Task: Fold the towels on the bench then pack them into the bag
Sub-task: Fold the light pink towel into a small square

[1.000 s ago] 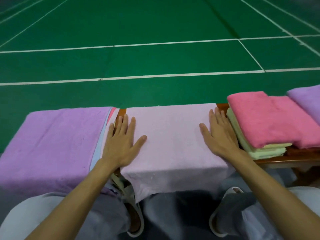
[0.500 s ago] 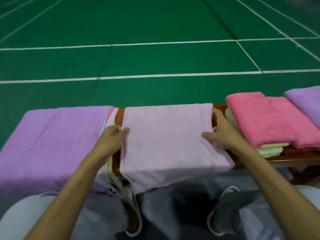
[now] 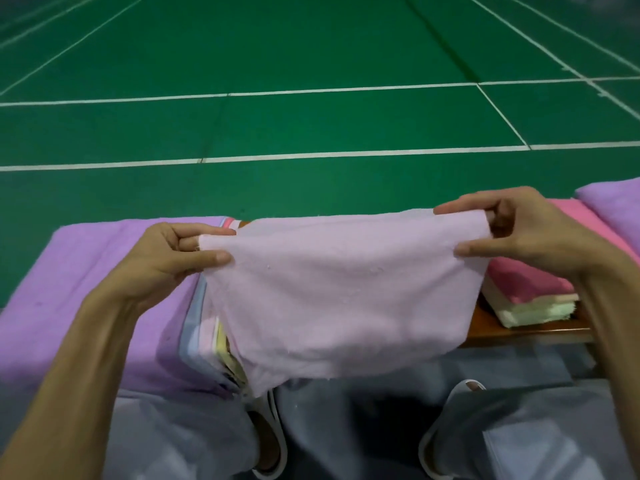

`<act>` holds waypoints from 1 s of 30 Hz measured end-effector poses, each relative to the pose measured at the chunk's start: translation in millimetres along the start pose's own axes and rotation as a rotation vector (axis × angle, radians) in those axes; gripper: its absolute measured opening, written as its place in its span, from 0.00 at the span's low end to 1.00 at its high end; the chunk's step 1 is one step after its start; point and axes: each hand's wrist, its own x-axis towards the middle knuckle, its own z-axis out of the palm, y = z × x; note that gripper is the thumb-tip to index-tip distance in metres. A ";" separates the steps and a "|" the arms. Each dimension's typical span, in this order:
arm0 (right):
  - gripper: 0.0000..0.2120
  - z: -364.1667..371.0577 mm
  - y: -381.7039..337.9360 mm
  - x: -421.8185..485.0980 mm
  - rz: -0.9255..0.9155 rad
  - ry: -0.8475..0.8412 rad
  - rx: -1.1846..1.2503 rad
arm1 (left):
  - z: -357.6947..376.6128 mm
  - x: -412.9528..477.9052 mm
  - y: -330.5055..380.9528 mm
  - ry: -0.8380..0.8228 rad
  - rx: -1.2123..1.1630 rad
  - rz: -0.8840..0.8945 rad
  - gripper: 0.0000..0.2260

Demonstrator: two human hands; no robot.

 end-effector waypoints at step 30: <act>0.05 -13.2 -60.8 50.3 -0.441 0.585 0.198 | 1.2 28.2 67.1 0.150 -0.116 0.621 0.10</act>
